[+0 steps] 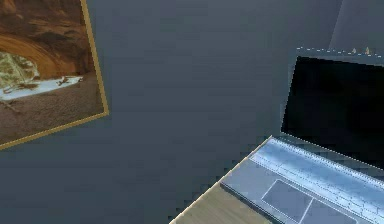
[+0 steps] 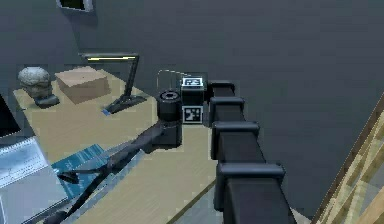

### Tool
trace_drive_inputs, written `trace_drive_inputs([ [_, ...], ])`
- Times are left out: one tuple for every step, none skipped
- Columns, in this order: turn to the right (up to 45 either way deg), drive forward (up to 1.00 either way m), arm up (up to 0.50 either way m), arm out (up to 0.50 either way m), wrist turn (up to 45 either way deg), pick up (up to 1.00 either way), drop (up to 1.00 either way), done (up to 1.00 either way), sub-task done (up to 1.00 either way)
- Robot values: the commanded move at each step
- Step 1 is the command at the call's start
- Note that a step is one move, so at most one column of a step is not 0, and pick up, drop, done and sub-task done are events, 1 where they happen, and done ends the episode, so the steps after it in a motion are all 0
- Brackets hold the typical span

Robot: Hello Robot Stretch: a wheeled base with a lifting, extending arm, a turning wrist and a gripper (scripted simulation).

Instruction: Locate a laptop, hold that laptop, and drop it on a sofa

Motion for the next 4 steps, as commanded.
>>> trace_drive_inputs([
  [0.0,0.0,0.0,0.0,-21.0,0.0,0.0,0.0,0.0],
  [0.0,0.0,0.0,-0.18,0.0,0.0,0.0,0.0,0.0],
  [-45.0,0.0,0.0,0.0,0.0,0.0,0.0,0.0,0.0],
  [-45.0,0.0,0.0,0.0,0.0,0.0,0.0,0.0,0.0],
])
